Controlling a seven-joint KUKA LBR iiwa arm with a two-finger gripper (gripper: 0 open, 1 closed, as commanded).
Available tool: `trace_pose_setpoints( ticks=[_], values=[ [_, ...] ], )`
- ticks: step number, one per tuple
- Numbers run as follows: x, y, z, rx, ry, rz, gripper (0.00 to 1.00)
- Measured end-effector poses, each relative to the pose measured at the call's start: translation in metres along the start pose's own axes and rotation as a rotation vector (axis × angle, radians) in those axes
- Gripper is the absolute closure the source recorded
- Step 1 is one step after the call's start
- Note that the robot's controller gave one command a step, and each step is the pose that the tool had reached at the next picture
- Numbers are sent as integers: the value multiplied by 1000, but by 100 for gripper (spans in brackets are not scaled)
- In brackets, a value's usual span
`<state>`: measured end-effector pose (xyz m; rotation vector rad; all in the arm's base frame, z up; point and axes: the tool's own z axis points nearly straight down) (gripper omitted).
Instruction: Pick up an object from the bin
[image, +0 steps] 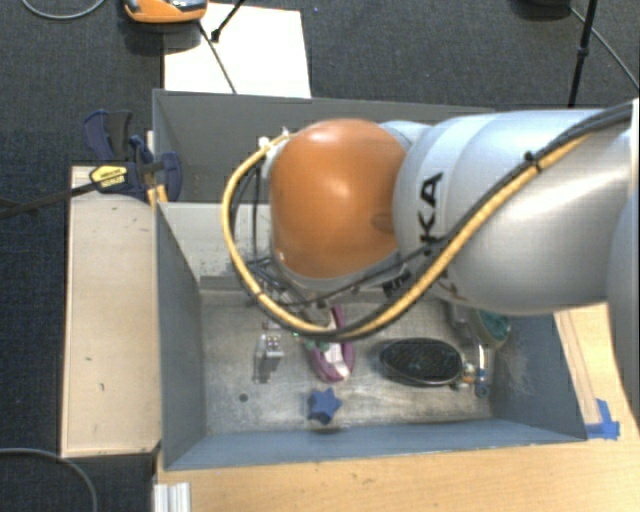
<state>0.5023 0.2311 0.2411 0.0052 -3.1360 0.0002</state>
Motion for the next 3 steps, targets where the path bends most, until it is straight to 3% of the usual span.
trace_pose_setpoints(
  ticks=[1,2,3],
  values=[
    [26,-78,123,4,2,41,0],
    [12,-133,163,-10,-10,164,0],
    [26,-183,141,1,-4,78,0]
  ],
)
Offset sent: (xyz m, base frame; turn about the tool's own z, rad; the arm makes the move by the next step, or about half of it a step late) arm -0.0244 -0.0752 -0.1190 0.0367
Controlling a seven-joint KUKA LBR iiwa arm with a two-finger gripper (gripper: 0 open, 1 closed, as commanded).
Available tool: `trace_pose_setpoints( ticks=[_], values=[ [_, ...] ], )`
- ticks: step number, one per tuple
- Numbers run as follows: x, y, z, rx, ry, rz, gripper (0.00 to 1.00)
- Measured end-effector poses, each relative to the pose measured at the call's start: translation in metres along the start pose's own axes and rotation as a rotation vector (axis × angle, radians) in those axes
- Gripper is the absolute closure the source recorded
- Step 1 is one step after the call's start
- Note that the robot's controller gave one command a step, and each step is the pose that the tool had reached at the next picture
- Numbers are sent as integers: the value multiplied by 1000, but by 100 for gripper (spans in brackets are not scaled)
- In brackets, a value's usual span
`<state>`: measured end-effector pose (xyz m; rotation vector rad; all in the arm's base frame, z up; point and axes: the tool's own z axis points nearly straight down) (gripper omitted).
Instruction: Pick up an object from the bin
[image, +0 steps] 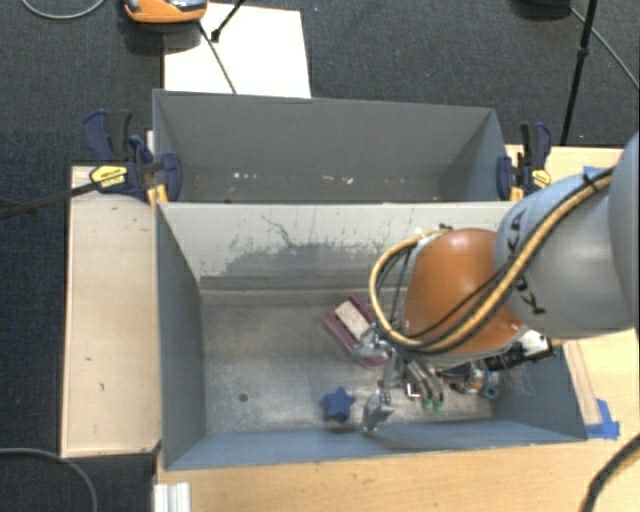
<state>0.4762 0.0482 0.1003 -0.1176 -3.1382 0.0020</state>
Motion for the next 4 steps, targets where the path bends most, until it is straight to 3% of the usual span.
trace_pose_setpoints(
  ticks=[1,2,3,4],
  values=[
    [-12,15,29,-2,-4,-73,0],
    [-2,50,27,-2,-12,-143,0],
    [-2,50,26,-4,-12,-132,100],
    [-28,-25,-123,1,-11,-251,100]
  ],
)
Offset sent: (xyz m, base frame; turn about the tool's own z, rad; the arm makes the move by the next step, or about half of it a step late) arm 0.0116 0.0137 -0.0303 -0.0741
